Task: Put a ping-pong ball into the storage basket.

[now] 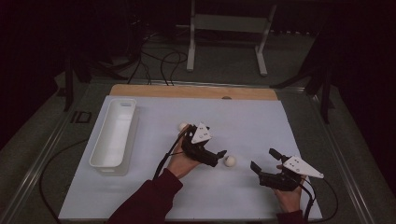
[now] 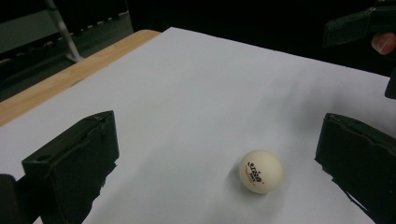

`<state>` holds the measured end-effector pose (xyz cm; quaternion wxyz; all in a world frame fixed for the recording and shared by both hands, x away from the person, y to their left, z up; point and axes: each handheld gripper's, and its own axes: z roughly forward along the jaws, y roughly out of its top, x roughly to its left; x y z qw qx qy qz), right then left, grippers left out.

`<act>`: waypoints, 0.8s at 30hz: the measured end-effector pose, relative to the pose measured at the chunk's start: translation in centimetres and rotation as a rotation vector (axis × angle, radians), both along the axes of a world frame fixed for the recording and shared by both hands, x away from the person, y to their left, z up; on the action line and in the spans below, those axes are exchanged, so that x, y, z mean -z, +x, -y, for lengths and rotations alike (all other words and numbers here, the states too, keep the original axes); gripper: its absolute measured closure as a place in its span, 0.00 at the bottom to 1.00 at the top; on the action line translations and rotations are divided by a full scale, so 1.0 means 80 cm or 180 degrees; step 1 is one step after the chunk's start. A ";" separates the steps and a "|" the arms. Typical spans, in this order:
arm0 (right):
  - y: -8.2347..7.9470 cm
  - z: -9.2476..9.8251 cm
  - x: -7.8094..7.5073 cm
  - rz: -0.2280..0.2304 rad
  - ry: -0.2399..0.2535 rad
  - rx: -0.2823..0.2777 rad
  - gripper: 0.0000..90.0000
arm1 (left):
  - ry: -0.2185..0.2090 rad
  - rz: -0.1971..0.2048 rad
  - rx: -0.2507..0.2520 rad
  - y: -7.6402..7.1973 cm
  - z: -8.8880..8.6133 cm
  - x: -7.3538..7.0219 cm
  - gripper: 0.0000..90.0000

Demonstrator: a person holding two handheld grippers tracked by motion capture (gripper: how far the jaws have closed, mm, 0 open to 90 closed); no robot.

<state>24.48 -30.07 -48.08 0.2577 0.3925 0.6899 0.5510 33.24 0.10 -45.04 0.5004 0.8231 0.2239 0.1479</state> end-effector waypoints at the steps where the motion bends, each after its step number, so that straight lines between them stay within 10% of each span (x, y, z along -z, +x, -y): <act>1: 0.000 0.000 0.000 -0.0005 -0.0001 0.0003 0.09 | 0.0007 -0.0001 0.0004 0.000 0.001 0.001 0.00; 24: -0.001 0.002 0.000 0.0003 -0.0001 0.0016 0.09 | 0.0078 -0.0102 0.0066 0.006 0.020 0.017 0.00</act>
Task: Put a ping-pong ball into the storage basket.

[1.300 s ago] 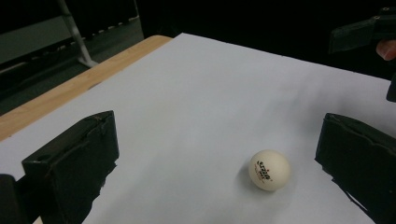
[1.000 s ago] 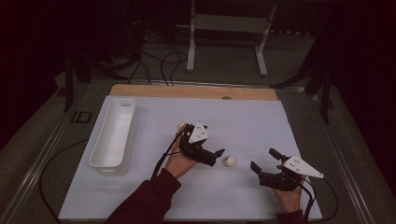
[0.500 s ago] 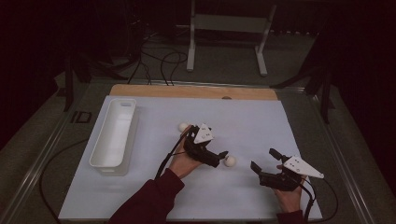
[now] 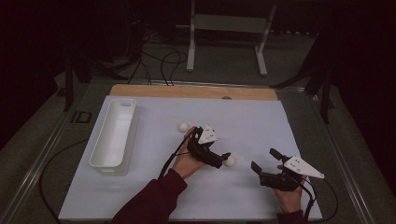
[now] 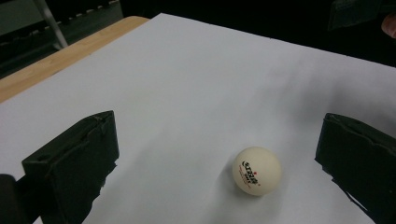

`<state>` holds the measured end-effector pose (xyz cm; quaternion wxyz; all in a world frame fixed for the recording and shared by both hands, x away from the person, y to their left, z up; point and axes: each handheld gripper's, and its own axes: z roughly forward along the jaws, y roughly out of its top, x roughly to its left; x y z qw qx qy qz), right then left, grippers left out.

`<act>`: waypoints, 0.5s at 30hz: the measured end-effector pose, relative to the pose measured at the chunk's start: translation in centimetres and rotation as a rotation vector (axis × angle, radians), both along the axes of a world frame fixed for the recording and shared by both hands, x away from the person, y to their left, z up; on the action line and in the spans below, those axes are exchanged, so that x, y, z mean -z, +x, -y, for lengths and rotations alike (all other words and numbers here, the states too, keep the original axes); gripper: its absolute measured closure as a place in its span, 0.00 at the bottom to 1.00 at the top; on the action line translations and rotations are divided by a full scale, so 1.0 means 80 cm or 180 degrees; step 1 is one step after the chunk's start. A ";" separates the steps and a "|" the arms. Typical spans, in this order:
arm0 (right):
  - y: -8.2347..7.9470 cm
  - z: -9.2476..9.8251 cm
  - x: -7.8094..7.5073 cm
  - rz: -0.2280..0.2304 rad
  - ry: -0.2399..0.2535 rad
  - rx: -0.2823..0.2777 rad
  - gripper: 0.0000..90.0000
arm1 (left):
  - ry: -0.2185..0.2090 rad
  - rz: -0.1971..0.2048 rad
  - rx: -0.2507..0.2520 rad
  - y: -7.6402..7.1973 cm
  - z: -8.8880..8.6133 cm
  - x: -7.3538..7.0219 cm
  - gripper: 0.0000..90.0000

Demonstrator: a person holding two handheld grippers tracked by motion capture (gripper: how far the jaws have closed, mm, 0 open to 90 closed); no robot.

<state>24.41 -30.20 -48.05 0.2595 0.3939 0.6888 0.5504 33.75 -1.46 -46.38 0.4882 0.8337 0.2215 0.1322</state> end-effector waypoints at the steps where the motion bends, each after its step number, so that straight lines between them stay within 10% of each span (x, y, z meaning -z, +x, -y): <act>1: 0.000 0.000 0.000 0.0000 0.0000 0.0002 0.09 | 0.0001 -0.0003 0.0003 0.000 0.001 0.001 0.00; 15: -0.001 0.000 0.000 0.0001 0.0003 0.0003 0.09 | 0.0051 -0.0044 0.0009 0.004 0.008 0.010 0.00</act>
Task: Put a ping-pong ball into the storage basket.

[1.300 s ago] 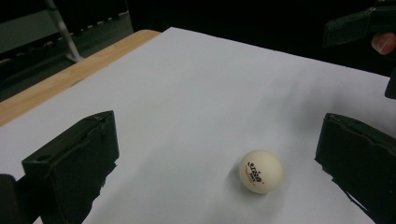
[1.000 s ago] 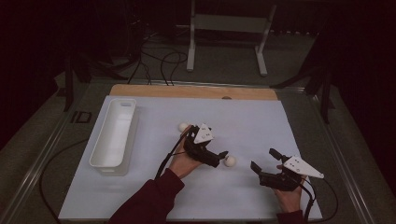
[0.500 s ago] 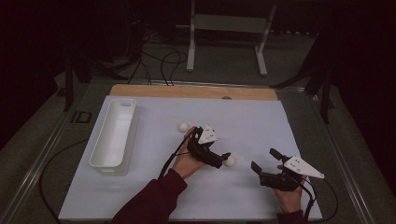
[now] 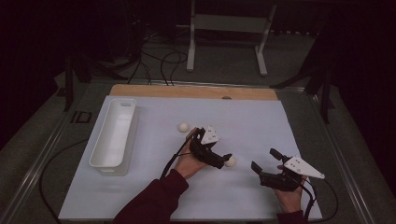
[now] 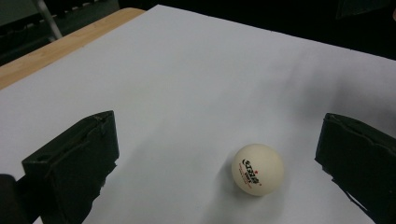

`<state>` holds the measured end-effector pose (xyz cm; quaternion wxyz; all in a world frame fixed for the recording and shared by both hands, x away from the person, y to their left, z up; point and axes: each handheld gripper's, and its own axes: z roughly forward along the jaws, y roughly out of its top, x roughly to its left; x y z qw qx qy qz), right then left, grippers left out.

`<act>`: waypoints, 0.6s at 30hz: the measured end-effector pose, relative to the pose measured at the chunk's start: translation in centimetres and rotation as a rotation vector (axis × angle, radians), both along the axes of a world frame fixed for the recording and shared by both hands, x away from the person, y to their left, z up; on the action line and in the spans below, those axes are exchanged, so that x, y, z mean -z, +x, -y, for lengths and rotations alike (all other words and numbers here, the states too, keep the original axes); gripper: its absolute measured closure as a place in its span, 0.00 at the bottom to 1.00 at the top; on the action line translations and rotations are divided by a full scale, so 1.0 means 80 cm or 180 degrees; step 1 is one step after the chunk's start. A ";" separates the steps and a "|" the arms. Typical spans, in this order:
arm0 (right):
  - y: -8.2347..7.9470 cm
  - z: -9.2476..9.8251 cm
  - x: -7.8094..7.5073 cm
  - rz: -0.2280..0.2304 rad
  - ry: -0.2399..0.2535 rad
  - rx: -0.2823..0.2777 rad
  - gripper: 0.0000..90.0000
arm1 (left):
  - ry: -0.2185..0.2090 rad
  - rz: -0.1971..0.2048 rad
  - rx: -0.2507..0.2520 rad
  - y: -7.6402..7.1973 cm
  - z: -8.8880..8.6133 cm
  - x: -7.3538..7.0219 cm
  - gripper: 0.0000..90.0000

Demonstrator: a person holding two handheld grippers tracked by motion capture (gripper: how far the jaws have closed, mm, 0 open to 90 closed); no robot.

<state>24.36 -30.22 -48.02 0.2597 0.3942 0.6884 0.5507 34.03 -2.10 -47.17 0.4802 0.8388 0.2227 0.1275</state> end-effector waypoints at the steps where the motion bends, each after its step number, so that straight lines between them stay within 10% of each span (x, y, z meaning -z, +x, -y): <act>1: 0.000 0.000 0.000 -0.0001 0.0000 0.0004 0.09 | -0.0002 -0.0010 0.0000 0.000 0.001 0.001 0.00; 18: 0.000 0.000 0.000 -0.0004 0.0002 0.0007 0.09 | 0.0041 -0.0047 0.0004 0.002 0.009 0.010 0.00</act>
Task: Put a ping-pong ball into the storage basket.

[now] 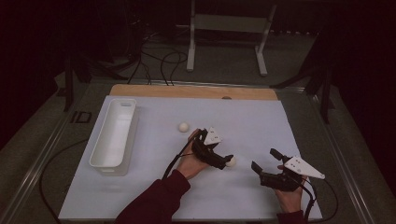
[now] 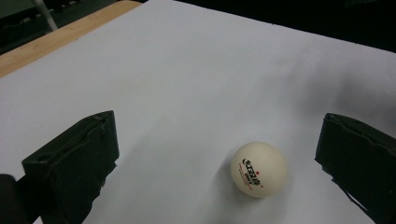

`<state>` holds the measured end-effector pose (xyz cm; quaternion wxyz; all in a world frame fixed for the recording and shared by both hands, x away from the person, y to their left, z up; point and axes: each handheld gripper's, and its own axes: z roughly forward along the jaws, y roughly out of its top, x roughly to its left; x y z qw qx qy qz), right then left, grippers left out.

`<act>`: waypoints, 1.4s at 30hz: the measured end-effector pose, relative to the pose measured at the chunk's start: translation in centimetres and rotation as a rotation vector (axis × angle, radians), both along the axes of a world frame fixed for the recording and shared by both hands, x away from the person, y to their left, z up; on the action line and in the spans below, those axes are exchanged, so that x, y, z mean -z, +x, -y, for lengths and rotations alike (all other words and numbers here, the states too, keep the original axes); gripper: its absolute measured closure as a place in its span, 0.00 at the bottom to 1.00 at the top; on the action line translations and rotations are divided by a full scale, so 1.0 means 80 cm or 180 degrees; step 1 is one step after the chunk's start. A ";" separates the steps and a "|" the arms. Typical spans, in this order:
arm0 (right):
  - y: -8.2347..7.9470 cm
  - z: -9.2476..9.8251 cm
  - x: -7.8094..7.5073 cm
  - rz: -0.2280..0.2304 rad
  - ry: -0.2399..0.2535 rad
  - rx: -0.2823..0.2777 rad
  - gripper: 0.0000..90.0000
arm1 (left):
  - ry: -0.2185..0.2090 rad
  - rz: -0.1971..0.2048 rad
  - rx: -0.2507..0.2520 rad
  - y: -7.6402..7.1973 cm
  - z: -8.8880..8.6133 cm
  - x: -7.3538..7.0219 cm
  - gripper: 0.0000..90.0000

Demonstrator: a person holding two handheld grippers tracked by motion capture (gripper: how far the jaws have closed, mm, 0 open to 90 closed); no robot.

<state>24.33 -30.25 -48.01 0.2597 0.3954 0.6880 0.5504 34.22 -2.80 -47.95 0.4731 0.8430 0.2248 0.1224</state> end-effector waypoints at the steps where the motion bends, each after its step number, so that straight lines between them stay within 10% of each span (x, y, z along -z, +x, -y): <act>1: 0.000 0.000 0.000 0.0001 0.0000 0.0000 0.09 | 0.0007 -0.0001 0.0002 0.000 0.000 0.001 0.00; 42: 0.000 0.000 0.000 -0.0006 -0.0010 0.0009 0.09 | 0.0179 -0.0202 0.0065 0.006 0.016 0.026 0.01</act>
